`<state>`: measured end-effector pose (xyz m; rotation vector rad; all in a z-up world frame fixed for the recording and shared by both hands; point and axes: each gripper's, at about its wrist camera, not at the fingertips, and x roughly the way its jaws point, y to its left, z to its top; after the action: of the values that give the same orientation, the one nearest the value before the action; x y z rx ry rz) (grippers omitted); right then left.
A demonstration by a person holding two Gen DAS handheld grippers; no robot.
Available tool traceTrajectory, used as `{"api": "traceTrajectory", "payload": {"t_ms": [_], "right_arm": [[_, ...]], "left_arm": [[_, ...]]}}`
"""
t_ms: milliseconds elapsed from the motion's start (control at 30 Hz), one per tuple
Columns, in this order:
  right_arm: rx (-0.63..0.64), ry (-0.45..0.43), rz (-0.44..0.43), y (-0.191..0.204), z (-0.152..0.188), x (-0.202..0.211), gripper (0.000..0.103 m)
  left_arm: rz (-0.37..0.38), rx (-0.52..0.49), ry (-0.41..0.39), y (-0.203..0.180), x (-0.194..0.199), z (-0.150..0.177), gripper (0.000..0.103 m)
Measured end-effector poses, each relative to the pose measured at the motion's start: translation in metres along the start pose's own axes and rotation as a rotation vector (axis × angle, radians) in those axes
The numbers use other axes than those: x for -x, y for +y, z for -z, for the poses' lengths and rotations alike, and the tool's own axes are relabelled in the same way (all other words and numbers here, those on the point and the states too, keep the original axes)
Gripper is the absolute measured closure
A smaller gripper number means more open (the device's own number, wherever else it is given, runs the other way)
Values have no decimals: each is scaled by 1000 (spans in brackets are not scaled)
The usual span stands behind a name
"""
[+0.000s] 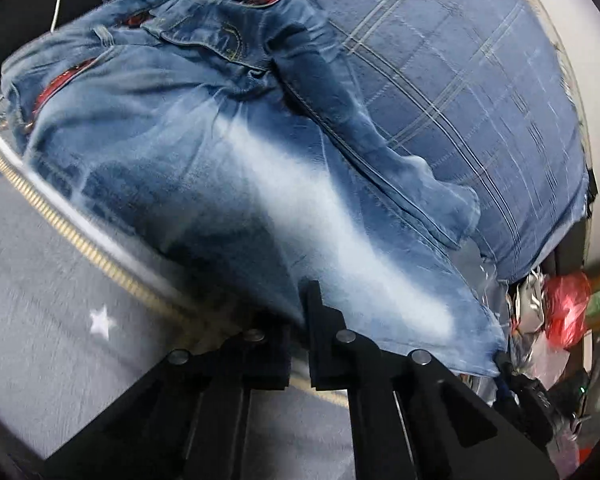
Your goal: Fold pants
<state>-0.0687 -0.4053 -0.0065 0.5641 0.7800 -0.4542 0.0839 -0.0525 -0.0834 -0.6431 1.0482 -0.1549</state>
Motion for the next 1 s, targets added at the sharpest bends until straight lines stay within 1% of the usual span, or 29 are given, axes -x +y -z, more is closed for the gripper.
{"api": "traceTrajectory", "payload": {"t_ms": [100,133,200,233,300,333,367,400,433,467,500,533,567,600,633,700,733,800,833,867,933,1000], "right_arm": [[-23,54,49,-20,11,2,89],[-43,59,49,-28,16,6,89],[-69,31,26,-38,24,21,89],[-61,2,27,-38,26,31,89],[-9,-57,94,-30,29,44,88],[5,-64,134,-27,31,43,88],[-3,-50,138,-27,31,37,82],[-18,-25,139,-29,33,29,81],[-44,14,146,-31,34,19,75],[-67,11,147,-33,34,18,74],[-79,-13,137,-30,35,22,73],[-55,-54,126,-21,35,29,65],[-6,-105,119,-7,35,38,49],[33,-141,113,4,36,44,42],[76,-175,90,18,37,49,39],[139,-213,5,42,43,54,39],[177,-236,-24,55,48,57,40],[266,-331,38,82,54,67,39],[282,-345,27,91,56,67,36],[284,-328,-25,100,57,64,36],[275,-258,-124,118,60,49,36],[281,-177,-178,148,66,21,36]], "left_arm": [[6,-11,40,-3,4,14,96],[12,-22,51,-3,6,21,96],[16,-59,41,-9,11,31,96],[25,-90,39,-14,14,36,96],[43,-139,51,-22,14,43,95],[27,-172,65,-25,11,45,88],[12,-185,81,-23,8,45,79],[4,-182,101,-20,5,43,73],[9,-159,122,-12,6,41,64],[30,-133,127,-6,9,37,63],[59,-111,114,-1,16,33,62],[88,-94,91,3,25,28,54],[108,-82,65,7,35,23,43],[124,-69,38,14,44,18,40],[127,-54,-8,23,57,11,39],[98,-44,-80,37,74,0,38],[84,-29,-113,49,84,-8,35],[70,6,-133,71,95,-23,34],[55,20,-139,81,100,-28,34],[31,49,-152,95,105,-36,34],[-3,127,-156,122,108,-47,34],[-11,214,-138,146,105,-53,34]]}}
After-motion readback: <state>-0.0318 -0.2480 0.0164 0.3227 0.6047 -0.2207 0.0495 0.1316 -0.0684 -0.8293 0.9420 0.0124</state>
